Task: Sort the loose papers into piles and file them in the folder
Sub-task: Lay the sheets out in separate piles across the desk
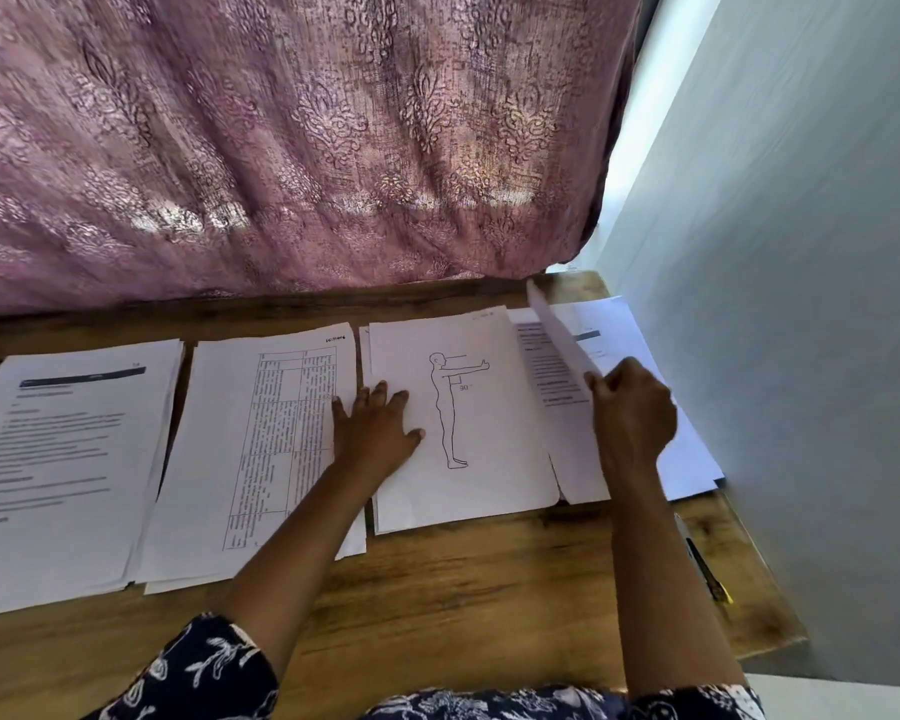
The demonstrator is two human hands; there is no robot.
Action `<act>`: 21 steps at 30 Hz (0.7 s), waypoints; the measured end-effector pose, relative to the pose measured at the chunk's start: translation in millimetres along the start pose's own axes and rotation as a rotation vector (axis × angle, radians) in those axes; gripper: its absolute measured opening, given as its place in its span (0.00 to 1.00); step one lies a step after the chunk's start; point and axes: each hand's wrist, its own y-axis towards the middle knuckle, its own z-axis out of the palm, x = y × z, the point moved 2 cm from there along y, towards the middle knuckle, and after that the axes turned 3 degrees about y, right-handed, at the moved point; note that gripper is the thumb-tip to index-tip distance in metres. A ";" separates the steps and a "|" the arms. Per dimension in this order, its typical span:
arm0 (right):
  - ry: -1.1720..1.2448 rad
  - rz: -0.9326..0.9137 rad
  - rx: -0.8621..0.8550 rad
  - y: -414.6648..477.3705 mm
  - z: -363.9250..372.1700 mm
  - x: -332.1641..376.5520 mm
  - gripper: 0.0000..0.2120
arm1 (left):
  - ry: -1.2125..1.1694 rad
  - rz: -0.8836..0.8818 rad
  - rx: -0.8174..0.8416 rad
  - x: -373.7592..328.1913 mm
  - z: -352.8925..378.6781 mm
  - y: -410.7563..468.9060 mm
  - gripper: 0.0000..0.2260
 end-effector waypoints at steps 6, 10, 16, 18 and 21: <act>0.127 -0.174 -0.087 -21.5 -15.5 39.5 0.07 | 0.162 -0.017 0.015 -0.4 -18.2 2.1 0.31; 0.158 -0.299 -0.037 -58.4 -5.4 80.6 0.03 | -0.324 0.065 -0.081 -9.5 -36.9 -8.4 0.29; 0.262 -0.597 0.460 -122.9 33.2 127.4 0.09 | -1.793 -0.053 0.087 14.0 -64.1 -37.3 0.08; 0.411 -0.534 0.523 -120.6 41.4 132.1 0.11 | -1.736 -0.110 -0.039 42.4 -57.3 -39.0 0.13; 0.406 -0.353 0.367 -104.1 61.4 135.8 0.23 | -1.713 -0.163 -0.100 92.0 -56.2 -51.5 0.17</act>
